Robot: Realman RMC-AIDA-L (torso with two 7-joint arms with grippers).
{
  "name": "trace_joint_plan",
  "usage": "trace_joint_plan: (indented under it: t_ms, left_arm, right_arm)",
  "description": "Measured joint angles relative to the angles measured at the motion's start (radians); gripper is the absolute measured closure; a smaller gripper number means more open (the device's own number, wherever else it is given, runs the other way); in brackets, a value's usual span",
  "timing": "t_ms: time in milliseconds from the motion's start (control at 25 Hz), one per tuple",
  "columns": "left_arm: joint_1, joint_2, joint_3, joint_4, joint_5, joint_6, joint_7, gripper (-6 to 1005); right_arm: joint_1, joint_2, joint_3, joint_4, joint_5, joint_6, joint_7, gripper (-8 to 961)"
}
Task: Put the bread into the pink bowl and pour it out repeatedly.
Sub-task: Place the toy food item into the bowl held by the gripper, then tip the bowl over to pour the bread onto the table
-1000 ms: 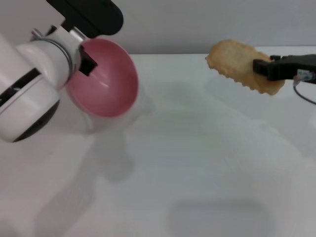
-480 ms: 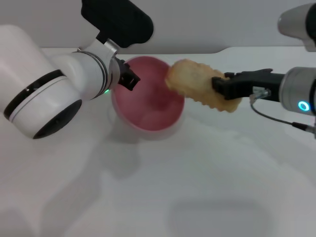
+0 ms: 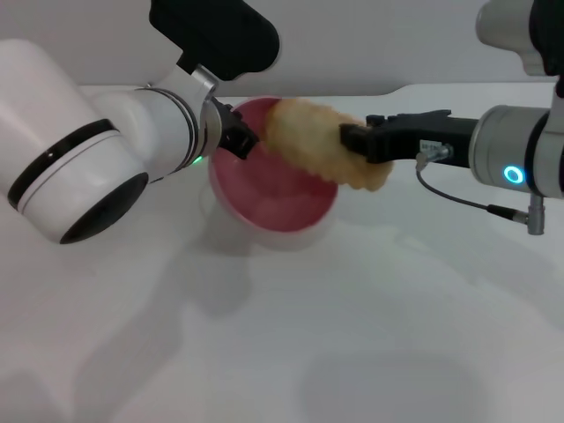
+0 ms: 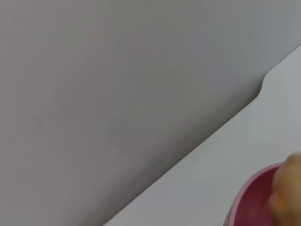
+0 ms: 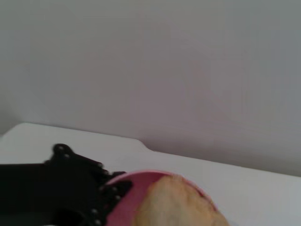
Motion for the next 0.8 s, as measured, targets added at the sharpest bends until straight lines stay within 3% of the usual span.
trace_joint_plan:
  t_ms: [40, 280, 440, 680, 800]
  left_arm:
    - [0.0, 0.0, 0.0, -0.001, -0.01, 0.007, 0.0, 937]
    - [0.002, 0.002, -0.005, -0.017, -0.043, 0.039, 0.005, 936]
    - [0.004, 0.004, -0.011, -0.02, -0.039, 0.04, 0.01, 935]
    - [0.009, 0.006, -0.009, 0.009, 0.001, 0.026, 0.086, 934]
    - [0.009, 0.004, 0.026, 0.044, 0.064, 0.01, 0.11, 934]
  right_arm:
    - [0.005, 0.001, 0.0, 0.005, 0.016, -0.003, -0.016, 743]
    - [0.034, 0.0, -0.008, 0.029, 0.065, 0.0, -0.055, 512]
    - [0.006, 0.002, 0.015, -0.003, 0.065, 0.0, -0.055, 400]
    - [-0.121, 0.006, 0.318, -0.072, 0.065, -0.016, -0.02, 315]
    - [-0.179, 0.007, 0.415, -0.06, 0.077, -0.027, -0.066, 369]
